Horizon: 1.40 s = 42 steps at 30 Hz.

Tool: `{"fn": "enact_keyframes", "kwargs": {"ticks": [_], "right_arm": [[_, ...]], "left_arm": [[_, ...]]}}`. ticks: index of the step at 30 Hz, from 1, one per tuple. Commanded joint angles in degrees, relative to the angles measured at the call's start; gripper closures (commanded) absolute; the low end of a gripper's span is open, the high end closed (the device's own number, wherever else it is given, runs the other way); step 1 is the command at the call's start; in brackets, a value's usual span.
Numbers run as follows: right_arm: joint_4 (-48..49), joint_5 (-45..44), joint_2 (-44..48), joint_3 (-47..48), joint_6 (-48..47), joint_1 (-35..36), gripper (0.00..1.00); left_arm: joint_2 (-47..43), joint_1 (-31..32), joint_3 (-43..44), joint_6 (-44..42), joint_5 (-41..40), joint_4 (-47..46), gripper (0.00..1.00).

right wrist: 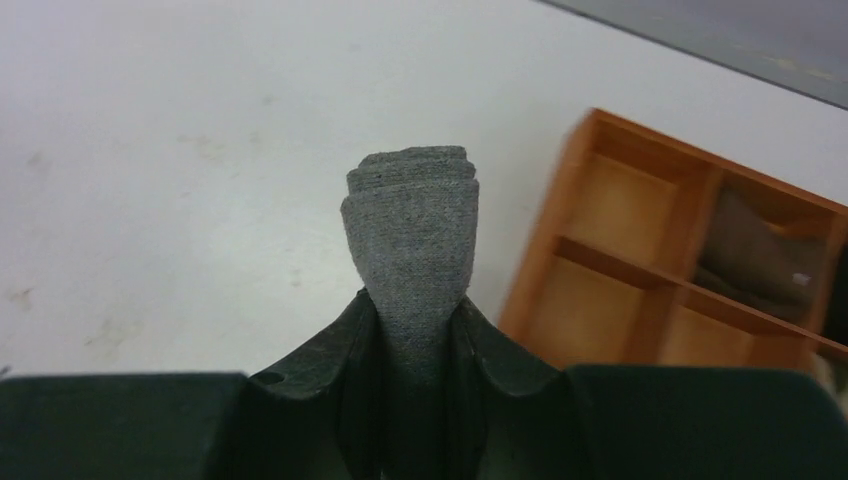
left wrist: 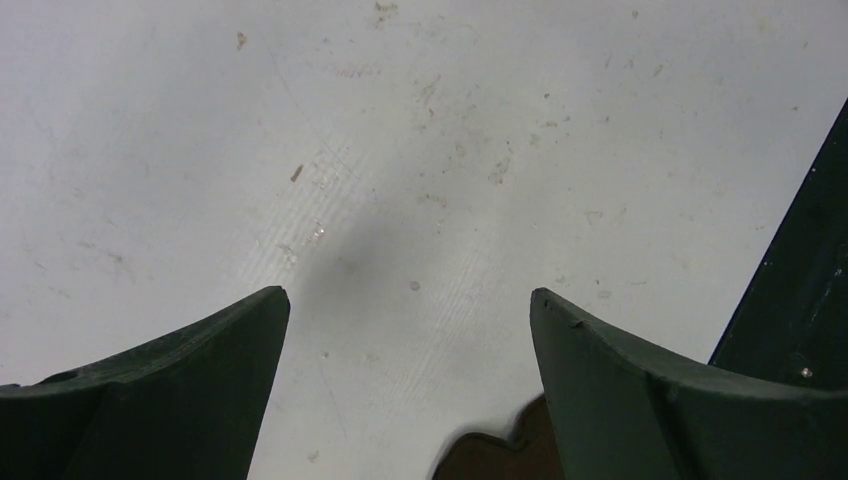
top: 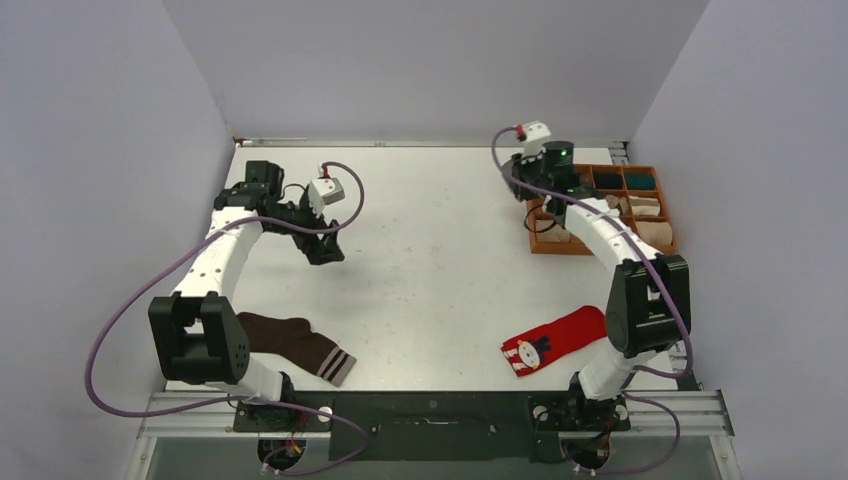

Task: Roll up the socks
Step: Place the sock in the storage box.

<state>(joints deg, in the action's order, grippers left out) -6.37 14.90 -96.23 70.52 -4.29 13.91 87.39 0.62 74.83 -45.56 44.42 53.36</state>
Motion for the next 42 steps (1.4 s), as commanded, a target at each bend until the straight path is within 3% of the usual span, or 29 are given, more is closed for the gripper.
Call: {"fn": "enact_keyframes", "kwargs": {"ticks": [1,4,12,22,28,35,42], "right_arm": [[-4.3,-12.2,-1.0,5.8,2.0,-8.0,0.95],[-4.4,-15.5,-5.0,8.3,1.1,-13.0,0.95],[-4.8,-20.7,-13.5,10.1,-1.5,-17.2,0.95],[-2.1,-15.3,-18.2,6.4,-1.7,-21.7,0.95],[2.3,-5.3,-20.1,4.2,-4.0,-23.8,0.95],[1.4,-3.4,-23.6,7.1,-4.1,-24.1,0.95],[-2.9,-9.1,-26.8,8.5,-2.8,-23.9,0.95]], "left_arm": [[-1.8,-0.3,-4.4,2.2,-4.8,-1.7,0.12],[-2.2,-2.3,-5.8,2.9,-5.9,-2.1,0.12],[-1.8,-3.5,-8.4,3.4,-6.4,-3.9,0.12],[-0.5,-3.5,-9.3,2.9,-5.5,-3.7,0.12],[0.5,-3.4,-9.0,3.1,-5.0,-3.9,0.12],[1.5,-3.4,-9.0,3.5,-4.7,-4.0,0.12],[1.8,-3.5,-9.2,3.3,-5.0,-4.1,0.12]]}}
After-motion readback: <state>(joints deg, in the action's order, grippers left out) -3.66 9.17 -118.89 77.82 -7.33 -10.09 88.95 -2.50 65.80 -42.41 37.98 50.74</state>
